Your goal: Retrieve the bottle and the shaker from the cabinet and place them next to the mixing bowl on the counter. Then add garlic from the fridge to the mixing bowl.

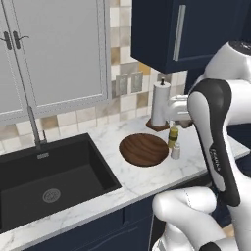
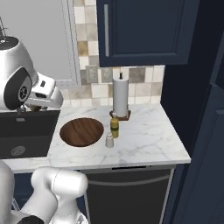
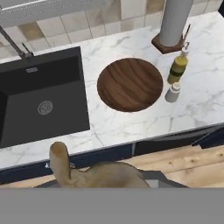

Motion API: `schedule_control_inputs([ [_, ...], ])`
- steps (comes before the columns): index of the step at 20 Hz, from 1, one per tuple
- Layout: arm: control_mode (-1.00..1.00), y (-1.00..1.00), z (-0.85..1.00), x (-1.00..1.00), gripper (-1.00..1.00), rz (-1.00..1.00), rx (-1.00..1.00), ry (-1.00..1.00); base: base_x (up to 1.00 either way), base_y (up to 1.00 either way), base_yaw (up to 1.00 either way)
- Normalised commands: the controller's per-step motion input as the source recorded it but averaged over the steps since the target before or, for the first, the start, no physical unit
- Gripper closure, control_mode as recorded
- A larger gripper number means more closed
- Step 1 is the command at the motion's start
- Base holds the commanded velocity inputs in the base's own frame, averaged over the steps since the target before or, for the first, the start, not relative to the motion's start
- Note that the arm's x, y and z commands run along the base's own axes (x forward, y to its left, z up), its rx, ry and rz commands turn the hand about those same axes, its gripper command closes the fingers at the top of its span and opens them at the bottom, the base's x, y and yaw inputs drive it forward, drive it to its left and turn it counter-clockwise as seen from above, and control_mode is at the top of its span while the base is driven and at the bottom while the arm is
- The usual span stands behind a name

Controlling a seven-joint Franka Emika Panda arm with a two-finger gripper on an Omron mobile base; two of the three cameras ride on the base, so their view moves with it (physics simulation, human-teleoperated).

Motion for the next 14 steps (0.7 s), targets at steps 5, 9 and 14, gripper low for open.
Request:
schedule_control_inputs([
  [5, -1.0, 0.07, -0.5, 0.78, 1.0, 0.21, -0.03, 0.05, 0.0, 0.0, 0.0],
  [9, -1.0, 0.01, -1.0, 0.56, 1.0, 0.18, -0.09, -0.01, 0.0, 0.0, 0.0],
  [14, -1.0, 0.0, -0.93, 0.46, 1.0, 0.07, -0.06, 0.0, 0.0, 0.0, 0.0],
])
